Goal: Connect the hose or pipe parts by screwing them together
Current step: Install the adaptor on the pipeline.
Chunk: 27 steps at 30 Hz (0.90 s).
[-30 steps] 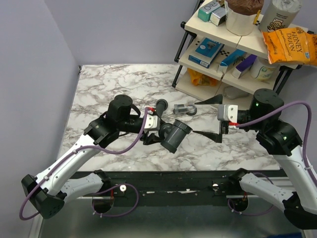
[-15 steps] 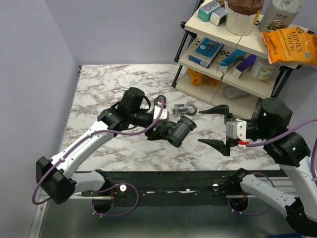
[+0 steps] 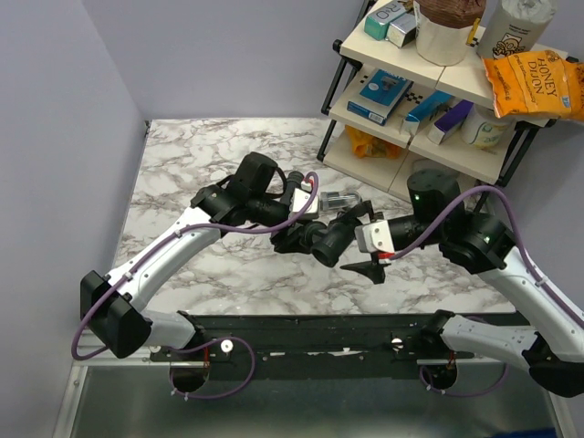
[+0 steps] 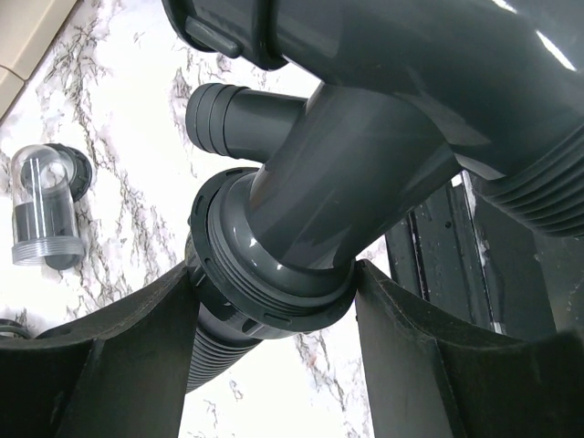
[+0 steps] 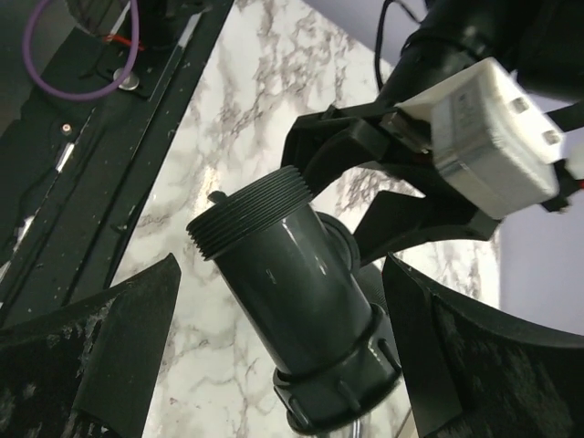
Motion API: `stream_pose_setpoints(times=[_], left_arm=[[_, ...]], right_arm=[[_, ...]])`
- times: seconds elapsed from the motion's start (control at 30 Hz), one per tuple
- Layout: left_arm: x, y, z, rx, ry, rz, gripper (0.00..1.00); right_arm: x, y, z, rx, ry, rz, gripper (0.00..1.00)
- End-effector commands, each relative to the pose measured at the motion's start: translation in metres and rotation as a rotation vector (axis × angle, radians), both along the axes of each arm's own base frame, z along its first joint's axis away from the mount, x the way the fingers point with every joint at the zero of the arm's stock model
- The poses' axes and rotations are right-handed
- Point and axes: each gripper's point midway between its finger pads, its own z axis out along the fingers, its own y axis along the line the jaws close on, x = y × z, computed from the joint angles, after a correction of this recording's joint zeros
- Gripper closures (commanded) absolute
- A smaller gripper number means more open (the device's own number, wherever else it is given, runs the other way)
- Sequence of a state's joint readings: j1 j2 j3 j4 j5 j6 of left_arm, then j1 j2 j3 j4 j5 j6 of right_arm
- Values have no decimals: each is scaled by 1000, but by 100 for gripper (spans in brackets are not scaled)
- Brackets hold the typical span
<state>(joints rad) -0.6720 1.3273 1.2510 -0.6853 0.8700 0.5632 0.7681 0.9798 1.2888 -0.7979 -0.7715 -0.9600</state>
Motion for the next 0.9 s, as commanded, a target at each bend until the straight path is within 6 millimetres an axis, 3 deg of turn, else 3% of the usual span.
stream_pose_setpoints(times=[0.0,0.23,0.47,0.6,0.77,0.87], left_arm=[[-8,0,4,15,16,-25,100],[-6,-2,8,16,-20,-13,100],[3,2,25,-17,-124,58,100],[8,9,49,-76,-242,113,100],[10,19,70,-146,-359,172,100],[8,25,82,-190,-407,203,100]], right_arm=[[8,-2,-23,-88,-21,-33,2],[16,3,-27,-99,5,-70,19],[20,10,-32,-60,158,-163,55],[29,13,-43,-46,314,-293,68],[43,9,-67,-12,462,-488,71],[54,7,-57,94,542,-606,69]])
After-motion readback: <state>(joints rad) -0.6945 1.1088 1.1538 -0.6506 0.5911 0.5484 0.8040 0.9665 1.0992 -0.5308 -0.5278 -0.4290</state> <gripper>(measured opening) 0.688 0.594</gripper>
